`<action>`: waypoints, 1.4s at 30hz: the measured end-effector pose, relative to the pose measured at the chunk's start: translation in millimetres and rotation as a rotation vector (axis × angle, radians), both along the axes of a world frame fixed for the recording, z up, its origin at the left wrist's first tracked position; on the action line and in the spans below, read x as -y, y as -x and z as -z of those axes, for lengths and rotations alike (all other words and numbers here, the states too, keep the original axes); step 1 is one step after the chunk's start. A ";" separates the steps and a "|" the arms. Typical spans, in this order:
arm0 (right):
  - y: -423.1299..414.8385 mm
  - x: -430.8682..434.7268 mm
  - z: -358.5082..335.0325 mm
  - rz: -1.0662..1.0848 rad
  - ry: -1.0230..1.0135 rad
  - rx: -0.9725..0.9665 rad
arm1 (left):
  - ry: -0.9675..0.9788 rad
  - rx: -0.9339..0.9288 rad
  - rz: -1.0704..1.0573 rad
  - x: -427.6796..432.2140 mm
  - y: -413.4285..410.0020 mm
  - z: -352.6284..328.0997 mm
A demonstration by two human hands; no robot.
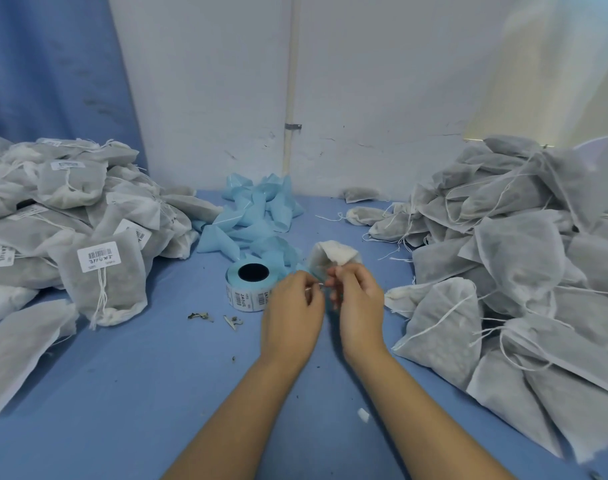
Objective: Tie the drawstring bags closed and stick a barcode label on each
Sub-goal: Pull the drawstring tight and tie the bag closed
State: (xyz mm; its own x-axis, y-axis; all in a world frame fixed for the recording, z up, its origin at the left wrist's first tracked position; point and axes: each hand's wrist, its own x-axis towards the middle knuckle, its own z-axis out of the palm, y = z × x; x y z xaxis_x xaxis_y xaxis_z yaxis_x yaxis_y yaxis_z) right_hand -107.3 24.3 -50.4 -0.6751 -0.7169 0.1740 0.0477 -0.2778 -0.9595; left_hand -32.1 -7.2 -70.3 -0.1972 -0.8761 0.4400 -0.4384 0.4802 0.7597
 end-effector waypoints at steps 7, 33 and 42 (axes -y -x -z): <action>23.1 0.7 10.0 0.192 -0.267 -0.616 | 0.218 0.281 -0.028 1.0 -6.7 0.9; 13.8 -4.1 18.7 0.280 0.116 -0.983 | -0.024 -0.239 0.212 -4.2 0.0 2.9; 12.5 -1.8 14.9 0.092 0.046 -0.409 | -0.090 -0.217 0.131 -2.8 -0.9 3.5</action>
